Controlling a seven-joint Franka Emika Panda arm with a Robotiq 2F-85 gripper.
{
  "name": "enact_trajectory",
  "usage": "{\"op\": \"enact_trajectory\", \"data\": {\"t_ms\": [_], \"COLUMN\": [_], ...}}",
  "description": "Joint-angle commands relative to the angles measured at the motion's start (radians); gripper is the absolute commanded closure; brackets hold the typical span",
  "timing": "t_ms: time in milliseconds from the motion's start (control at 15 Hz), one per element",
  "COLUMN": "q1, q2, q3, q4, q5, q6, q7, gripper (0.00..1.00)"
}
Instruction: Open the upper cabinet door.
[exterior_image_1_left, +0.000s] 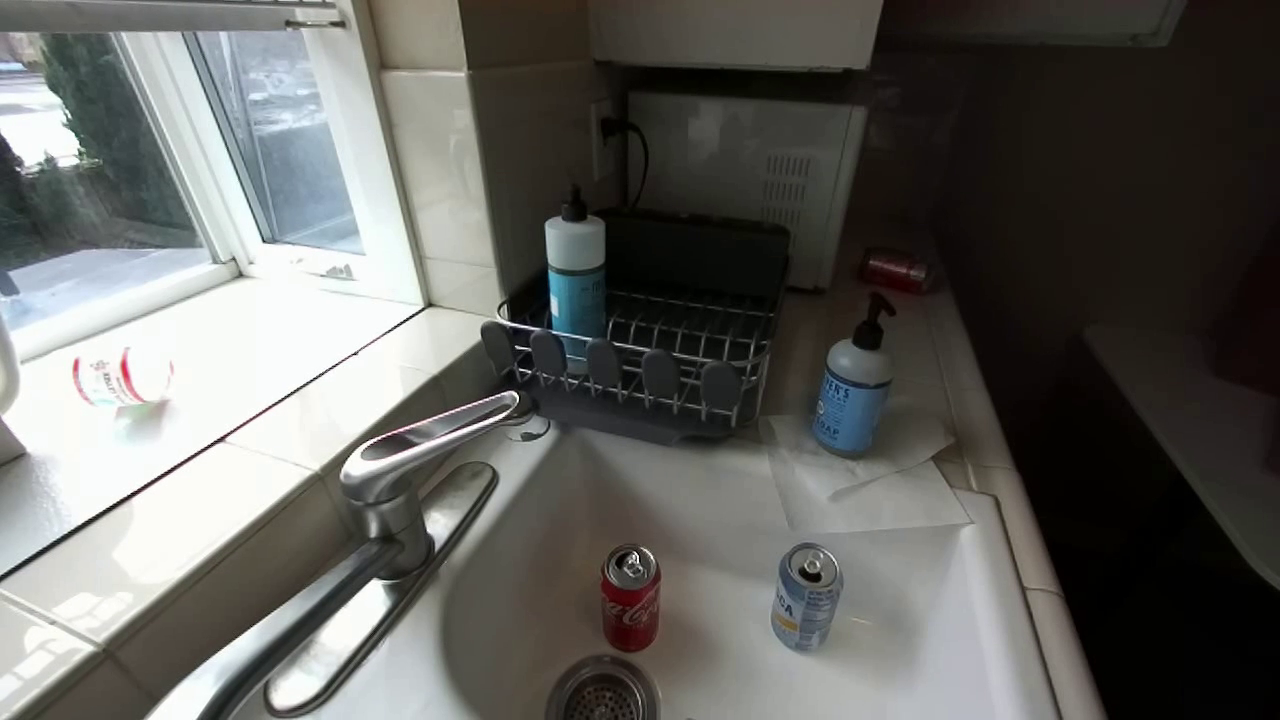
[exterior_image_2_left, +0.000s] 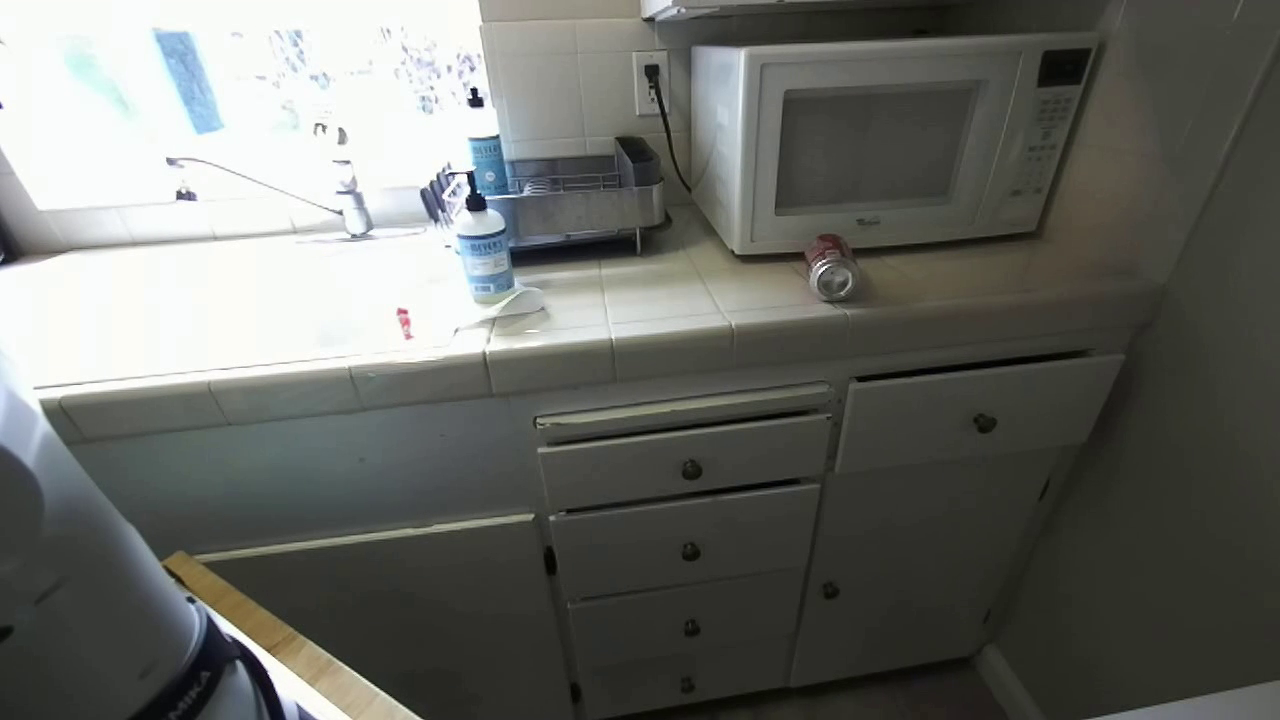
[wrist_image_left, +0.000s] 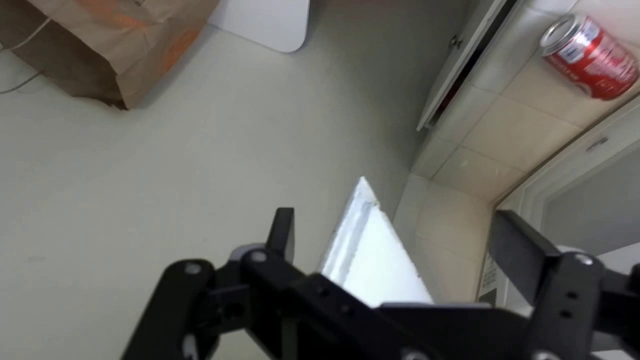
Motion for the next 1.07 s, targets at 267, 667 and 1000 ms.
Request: {"op": "enact_trajectory", "data": {"t_ms": [267, 667, 1000], "q1": [0.053, 0.029, 0.024], "q2": [0.012, 0.021, 0.031], "q3": [-0.009, 0.032, 0.034], "q4": [0.079, 0.066, 0.064], "q5": [0.388, 0.331, 0.309], "q6": [-0.002, 0.104, 0.137], "q7": [-0.147, -0.116, -0.107], "gripper": [0.00, 0.00, 0.00]}}
